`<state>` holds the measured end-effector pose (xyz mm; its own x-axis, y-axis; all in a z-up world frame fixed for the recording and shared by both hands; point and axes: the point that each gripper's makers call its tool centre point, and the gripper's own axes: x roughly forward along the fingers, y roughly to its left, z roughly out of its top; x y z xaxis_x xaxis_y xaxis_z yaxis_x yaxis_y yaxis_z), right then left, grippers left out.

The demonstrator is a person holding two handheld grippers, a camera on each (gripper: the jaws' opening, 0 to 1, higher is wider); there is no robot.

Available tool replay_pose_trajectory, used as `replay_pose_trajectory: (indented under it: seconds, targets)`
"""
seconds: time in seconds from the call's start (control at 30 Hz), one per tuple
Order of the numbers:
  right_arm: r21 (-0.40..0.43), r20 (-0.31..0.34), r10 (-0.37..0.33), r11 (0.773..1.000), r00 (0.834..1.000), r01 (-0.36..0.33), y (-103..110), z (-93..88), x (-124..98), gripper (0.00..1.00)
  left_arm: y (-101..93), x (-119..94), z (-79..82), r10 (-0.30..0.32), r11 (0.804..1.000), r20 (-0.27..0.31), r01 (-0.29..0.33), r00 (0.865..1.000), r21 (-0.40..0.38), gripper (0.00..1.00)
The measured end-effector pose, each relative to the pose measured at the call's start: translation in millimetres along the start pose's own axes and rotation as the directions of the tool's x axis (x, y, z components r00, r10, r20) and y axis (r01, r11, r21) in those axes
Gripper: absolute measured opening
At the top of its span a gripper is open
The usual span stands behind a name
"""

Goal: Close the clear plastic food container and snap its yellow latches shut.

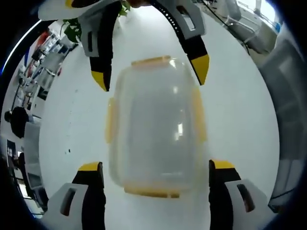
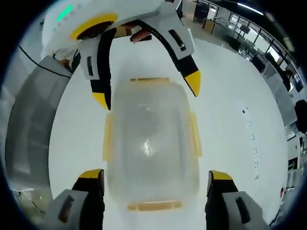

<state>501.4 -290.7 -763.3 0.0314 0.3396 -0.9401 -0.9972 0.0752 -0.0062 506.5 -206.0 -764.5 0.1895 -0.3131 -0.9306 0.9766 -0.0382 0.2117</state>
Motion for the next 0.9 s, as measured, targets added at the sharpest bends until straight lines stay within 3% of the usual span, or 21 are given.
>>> replay_pose_trajectory:
  seconds: [0.5,0.9]
  targets:
    - [-0.005,-0.012,0.014,1.000,1.000,-0.014,2.6,-4.5,7.8,0.84,2.2,11.5,-1.4,0.008,0.999,-0.027,-0.007,1.000,0.032,0.83]
    - [-0.006,-0.025,0.017,1.000,1.000,-0.017,9.2,-0.1,8.9,0.84,-4.5,7.3,-6.8,0.007,1.000,-0.024,-0.006,1.000,0.030,0.83]
